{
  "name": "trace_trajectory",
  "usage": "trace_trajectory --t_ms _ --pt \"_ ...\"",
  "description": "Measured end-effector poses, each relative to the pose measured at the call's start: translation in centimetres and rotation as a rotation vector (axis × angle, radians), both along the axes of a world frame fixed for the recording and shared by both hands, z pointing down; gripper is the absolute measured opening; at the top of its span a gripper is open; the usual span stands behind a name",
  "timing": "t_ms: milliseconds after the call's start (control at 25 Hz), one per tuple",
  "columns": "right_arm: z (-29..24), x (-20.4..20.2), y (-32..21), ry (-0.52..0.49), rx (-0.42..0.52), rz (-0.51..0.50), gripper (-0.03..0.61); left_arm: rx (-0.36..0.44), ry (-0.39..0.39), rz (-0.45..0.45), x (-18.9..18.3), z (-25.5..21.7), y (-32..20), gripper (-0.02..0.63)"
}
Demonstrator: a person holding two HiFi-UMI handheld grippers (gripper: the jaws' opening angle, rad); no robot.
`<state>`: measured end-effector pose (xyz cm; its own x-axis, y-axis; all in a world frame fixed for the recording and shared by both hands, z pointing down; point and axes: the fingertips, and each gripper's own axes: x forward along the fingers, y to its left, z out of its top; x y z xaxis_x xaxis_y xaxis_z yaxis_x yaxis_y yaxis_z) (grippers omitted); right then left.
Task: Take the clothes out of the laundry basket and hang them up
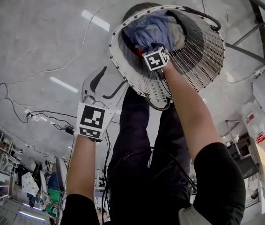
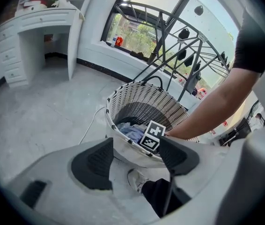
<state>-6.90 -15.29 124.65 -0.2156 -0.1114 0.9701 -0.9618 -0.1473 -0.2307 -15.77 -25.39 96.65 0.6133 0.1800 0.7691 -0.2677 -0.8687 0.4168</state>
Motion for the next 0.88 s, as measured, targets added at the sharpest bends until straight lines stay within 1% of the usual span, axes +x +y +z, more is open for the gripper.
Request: trace_trajectory --t_ms 40,160,200,280,400,520,600,720,880 --pt "0.4 -0.1 0.0 0.006 -0.007 -0.002 0.156 0.0 0.0 -0.002 -0.1 0.1 -0.1 0.316" --pt "0.9 0.2 0.4 0.032 -0.027 -0.024 0.053 -0.003 0.003 -0.017 -0.5 0.4 -0.1 0.316" --pt "0.8 0.4 0.6 0.035 -0.032 -0.025 0.031 -0.003 0.005 -0.02 -0.5 0.4 -0.1 0.316" --pt "0.0 0.6 0.5 0.021 -0.021 -0.002 0.025 0.0 0.007 -0.02 -0.6 0.3 0.0 0.316" --pt "-3.0 0.8 0.1 -0.026 0.035 0.042 0.023 0.002 0.014 -0.025 -0.3 -0.7 0.1 0.316" --pt "-6.8 1.9 0.2 -0.052 0.094 0.074 0.023 0.005 0.038 -0.042 0.8 -2.2 0.1 0.316" --pt "-9.3 3.0 0.5 -0.06 0.122 0.113 0.022 0.01 0.059 -0.045 1.8 -3.4 0.1 0.316" --pt "-13.2 4.5 0.8 -0.071 0.165 0.164 0.022 0.017 0.082 -0.033 2.9 -5.1 0.5 0.318" --pt "-18.8 5.7 1.2 -0.087 0.227 0.206 0.022 0.023 0.095 -0.016 3.8 -7.5 1.6 0.318"
